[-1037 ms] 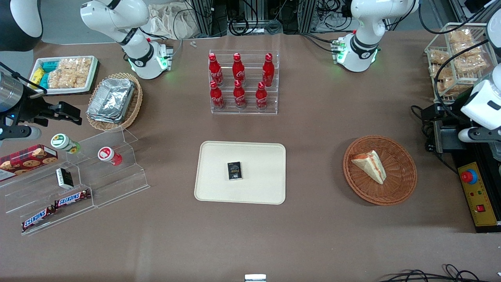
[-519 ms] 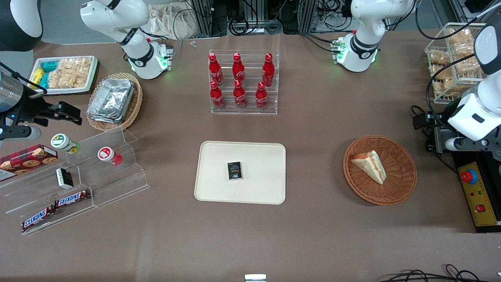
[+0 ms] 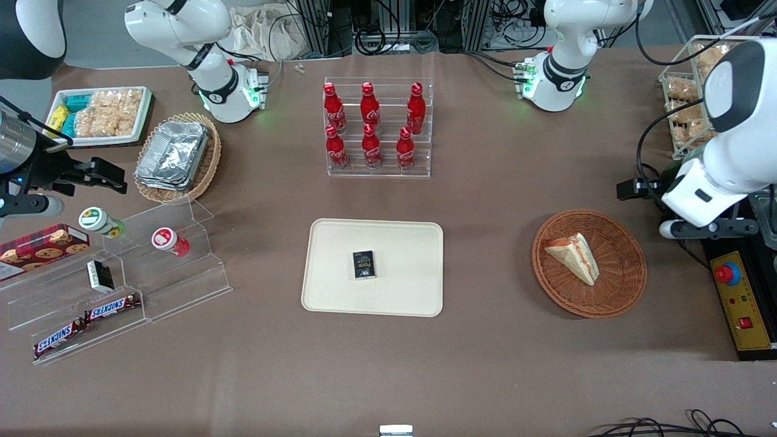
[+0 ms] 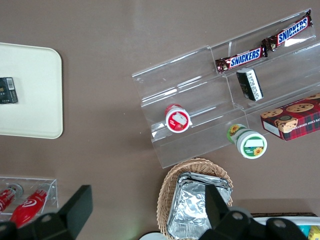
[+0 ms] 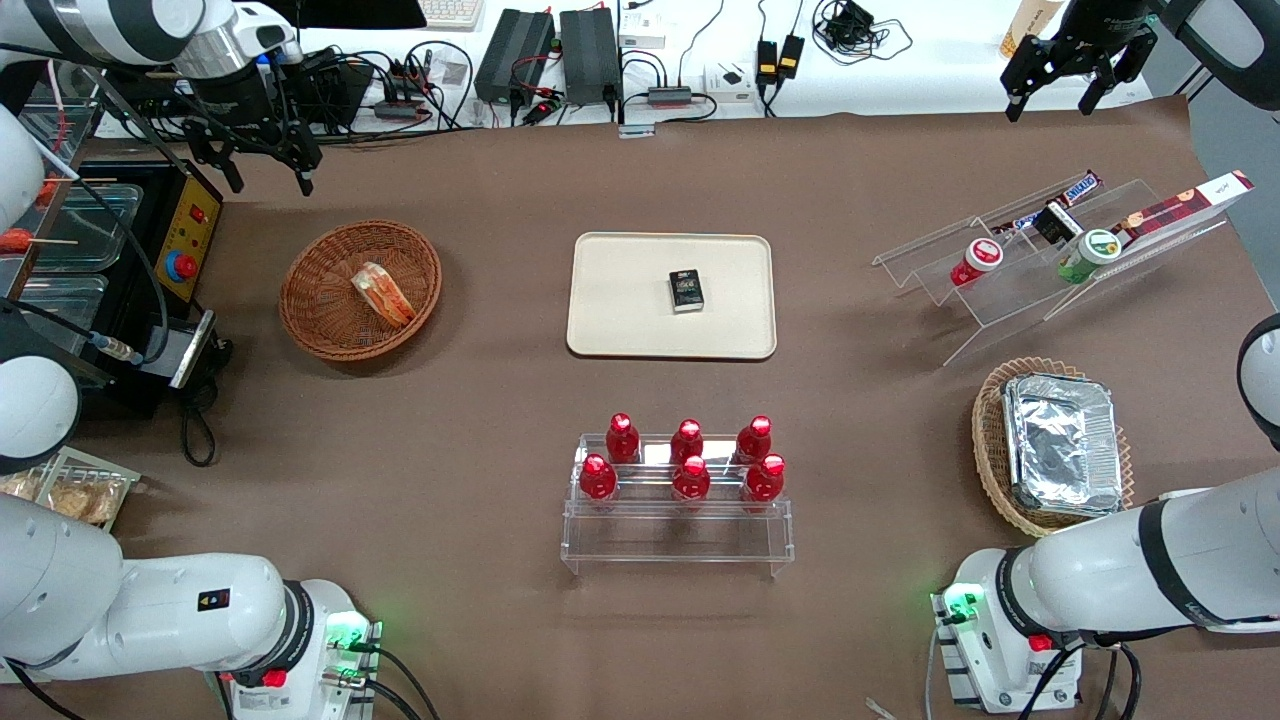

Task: Place sandwich from basket to tray
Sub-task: 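Move the left gripper toward the sandwich in the wicker basket, then lower the left gripper and grasp the wrapped sandwich wedge, then lift the sandwich up out of the basket with the left gripper, then carry the sandwich over to the cream tray beside the tissue pack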

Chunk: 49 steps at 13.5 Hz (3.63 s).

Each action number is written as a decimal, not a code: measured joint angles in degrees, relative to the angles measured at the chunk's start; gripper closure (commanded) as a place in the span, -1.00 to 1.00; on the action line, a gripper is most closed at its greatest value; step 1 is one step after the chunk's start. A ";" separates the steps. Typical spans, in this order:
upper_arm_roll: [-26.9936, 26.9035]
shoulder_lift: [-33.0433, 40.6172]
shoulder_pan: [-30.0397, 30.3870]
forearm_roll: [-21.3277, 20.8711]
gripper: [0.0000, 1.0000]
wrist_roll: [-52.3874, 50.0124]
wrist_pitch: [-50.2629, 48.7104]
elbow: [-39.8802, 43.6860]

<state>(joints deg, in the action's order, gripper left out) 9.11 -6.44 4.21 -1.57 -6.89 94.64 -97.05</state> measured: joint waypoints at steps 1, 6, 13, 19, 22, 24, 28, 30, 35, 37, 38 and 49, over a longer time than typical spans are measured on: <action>0.00 -0.22 0.00 1.07 -0.98 -2.46 3.57 -2.31; 0.01 -0.58 -0.04 2.65 -0.98 -20.69 25.59 -16.28; -0.04 -6.33 -0.04 2.81 -0.97 -36.56 41.99 -23.71; -0.17 -10.80 -0.04 2.84 -0.80 -38.49 46.14 -24.80; -0.18 -11.43 -0.04 2.84 0.16 -39.00 46.31 -25.06; -0.18 -11.33 -0.04 2.84 1.00 -39.18 45.96 -25.13; -0.18 -7.58 -0.01 2.83 1.00 -39.19 35.66 -22.96; -0.16 -4.18 -0.01 2.83 1.00 -39.18 25.98 -18.70; 1.95 -0.41 -0.07 2.83 1.00 -37.27 5.47 -0.99; 3.83 -0.46 -0.10 2.83 1.00 -34.35 1.77 4.60; 5.00 -0.51 -0.12 2.83 1.00 -32.22 1.33 6.30; 21.99 -14.21 -6.73 0.39 1.00 -21.02 11.95 7.95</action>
<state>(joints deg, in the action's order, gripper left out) 31.10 -20.65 -2.52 -1.18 -27.91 106.58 -89.10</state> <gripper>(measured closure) 0.850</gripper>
